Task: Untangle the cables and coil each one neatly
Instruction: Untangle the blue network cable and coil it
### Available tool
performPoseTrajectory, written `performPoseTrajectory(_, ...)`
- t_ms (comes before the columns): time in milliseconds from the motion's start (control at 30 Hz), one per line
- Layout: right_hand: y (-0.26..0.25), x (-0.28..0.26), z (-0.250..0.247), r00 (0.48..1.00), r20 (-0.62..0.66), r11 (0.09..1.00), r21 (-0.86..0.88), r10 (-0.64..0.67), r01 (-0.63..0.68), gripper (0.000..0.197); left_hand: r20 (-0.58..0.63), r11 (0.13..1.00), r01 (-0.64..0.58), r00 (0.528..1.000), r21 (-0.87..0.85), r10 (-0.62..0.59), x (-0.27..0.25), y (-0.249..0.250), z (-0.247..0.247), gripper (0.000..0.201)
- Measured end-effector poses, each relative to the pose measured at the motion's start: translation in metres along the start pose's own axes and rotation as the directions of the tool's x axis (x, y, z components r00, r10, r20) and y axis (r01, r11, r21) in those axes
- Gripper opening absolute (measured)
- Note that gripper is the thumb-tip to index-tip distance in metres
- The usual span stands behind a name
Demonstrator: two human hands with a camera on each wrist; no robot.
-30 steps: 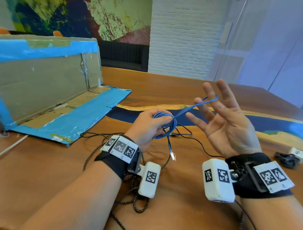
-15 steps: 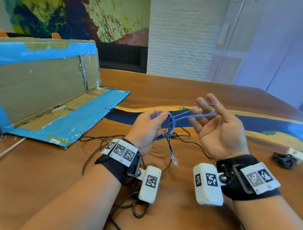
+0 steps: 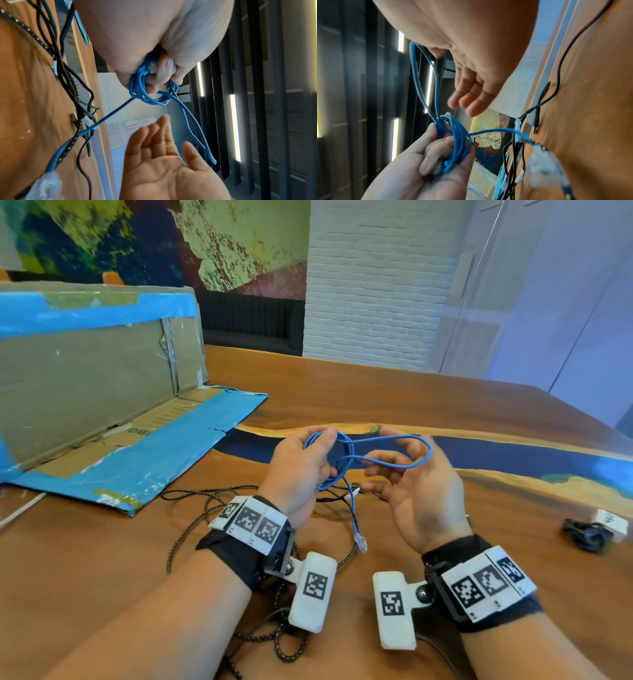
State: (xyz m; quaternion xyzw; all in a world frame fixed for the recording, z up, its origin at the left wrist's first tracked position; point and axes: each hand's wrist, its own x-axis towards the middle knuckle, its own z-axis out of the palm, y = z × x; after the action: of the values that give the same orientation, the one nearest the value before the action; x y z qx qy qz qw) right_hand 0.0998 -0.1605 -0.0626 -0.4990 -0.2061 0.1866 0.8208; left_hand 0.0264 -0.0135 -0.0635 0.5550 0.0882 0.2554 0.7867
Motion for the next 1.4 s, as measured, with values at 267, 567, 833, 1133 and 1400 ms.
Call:
performPoseTrajectory(267,0.011,0.010,-0.017,0.956,0.027,0.753,-0.623,0.291,-0.212,0.011,0.063,0.999,0.013,0.998,-0.044,-0.010,0.002,-0.002,0.000,0.018)
performPoseTrajectory(567,0.016,0.014,-0.024,0.944,0.088,0.681,-0.714,0.317,-0.162,0.015,0.065,0.991,0.020,0.998,-0.135,-0.011,-0.001,0.003,0.001,0.017)
performPoseTrajectory(833,-0.001,0.010,-0.020,1.000,0.014,0.704,-0.710,-0.002,0.011,0.021,0.035,0.995,0.021,0.999,-0.099,-0.018,0.000,-0.001,0.001,0.015)
performPoseTrajectory(1133,-0.007,0.006,-0.016,0.999,0.000,0.824,-0.566,-0.037,0.031,0.022,0.027,0.996,0.038,0.999,-0.081,-0.036,-0.002,-0.002,0.003,0.015)
performPoseTrajectory(1400,-0.022,0.006,-0.021,0.968,-0.016,0.674,-0.721,-0.249,0.161,0.021,0.042,0.995,0.039,0.999,-0.094,-0.035,-0.002,-0.001,0.002,0.015)
